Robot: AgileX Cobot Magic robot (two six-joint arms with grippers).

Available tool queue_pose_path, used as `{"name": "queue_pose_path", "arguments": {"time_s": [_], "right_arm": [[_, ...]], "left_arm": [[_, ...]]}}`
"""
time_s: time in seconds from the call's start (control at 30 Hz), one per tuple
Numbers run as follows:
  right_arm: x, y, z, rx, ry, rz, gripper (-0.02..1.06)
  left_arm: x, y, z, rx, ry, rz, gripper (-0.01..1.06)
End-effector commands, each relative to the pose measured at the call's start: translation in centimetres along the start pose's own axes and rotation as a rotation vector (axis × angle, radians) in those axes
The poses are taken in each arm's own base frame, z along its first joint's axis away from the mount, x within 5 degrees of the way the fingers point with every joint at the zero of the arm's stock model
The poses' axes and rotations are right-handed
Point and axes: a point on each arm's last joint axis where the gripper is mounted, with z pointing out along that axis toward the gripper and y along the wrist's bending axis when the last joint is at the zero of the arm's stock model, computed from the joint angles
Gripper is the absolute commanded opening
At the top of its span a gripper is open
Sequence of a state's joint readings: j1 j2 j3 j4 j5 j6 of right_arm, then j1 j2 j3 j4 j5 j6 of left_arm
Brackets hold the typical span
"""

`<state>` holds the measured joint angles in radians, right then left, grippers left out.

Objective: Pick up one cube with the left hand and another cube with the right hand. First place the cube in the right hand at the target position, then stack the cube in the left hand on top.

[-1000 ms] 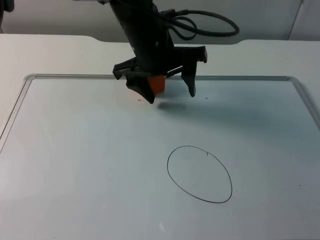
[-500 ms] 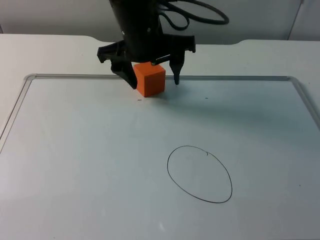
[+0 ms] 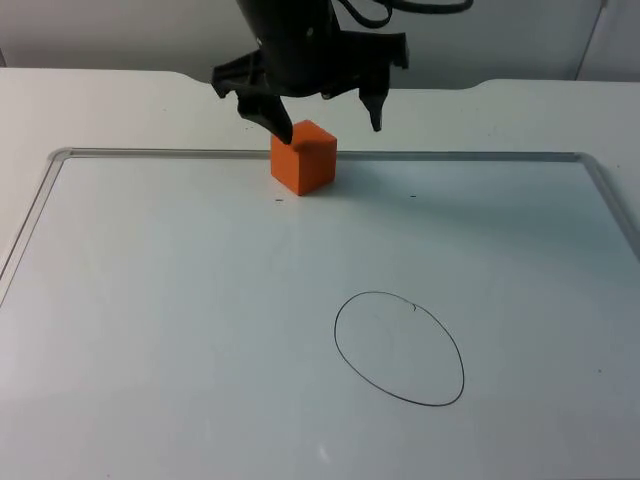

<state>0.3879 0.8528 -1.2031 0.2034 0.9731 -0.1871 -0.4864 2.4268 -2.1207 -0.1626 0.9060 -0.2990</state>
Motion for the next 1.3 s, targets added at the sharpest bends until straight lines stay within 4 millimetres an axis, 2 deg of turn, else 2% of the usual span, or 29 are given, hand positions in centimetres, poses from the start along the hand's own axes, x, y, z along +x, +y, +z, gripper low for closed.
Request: {"name": "queue_pose_path", "arguments": {"time_s": [0.0,0.03,0.27,0.37,0.47,0.5,0.63,0.8,0.9,1.27], "right_arm": [[0.0,0.0,0.1,0.007,-0.011,-0.014,0.0],[0.0,-0.1,0.1,0.01,-0.01,-0.017,0.0],[0.0,-0.1,0.1,0.012,-0.01,-0.018,0.0],[0.0,-0.1,0.1,0.012,-0.01,-0.018,0.0],[0.0,-0.1,0.1,0.017,-0.009,-0.022,0.0],[0.0,-0.1,0.1,0.017,-0.009,-0.022,0.0],[0.0,-0.1,0.1,0.017,-0.009,-0.022,0.0],[0.0,-0.1,0.1,0.018,-0.013,-0.022,0.0],[0.0,-0.1,0.1,0.018,-0.013,-0.018,0.0],[-0.1,-0.2,0.1,0.023,-0.02,-0.02,0.0]], "left_arm": [[-0.3,-0.7,-0.8,0.023,-0.022,0.018,1.0],[-0.3,-0.7,-0.8,0.025,-0.022,0.017,1.05],[-0.6,-0.7,-0.8,0.031,-0.055,0.038,1.05],[-0.5,-0.7,-0.8,0.027,-0.052,0.163,1.05],[-0.2,-0.6,-0.8,0.015,-0.014,0.382,1.05],[-0.2,-0.6,-0.8,0.015,-0.014,0.382,1.05],[-0.3,-0.5,-0.8,-0.005,-0.024,0.584,1.05],[-0.6,-0.5,-0.5,-0.01,-0.068,0.614,1.05],[-0.1,0.1,0.9,-0.031,-0.02,0.696,1.05],[0.6,1.1,3.1,-0.071,0.029,0.721,1.05]]}}
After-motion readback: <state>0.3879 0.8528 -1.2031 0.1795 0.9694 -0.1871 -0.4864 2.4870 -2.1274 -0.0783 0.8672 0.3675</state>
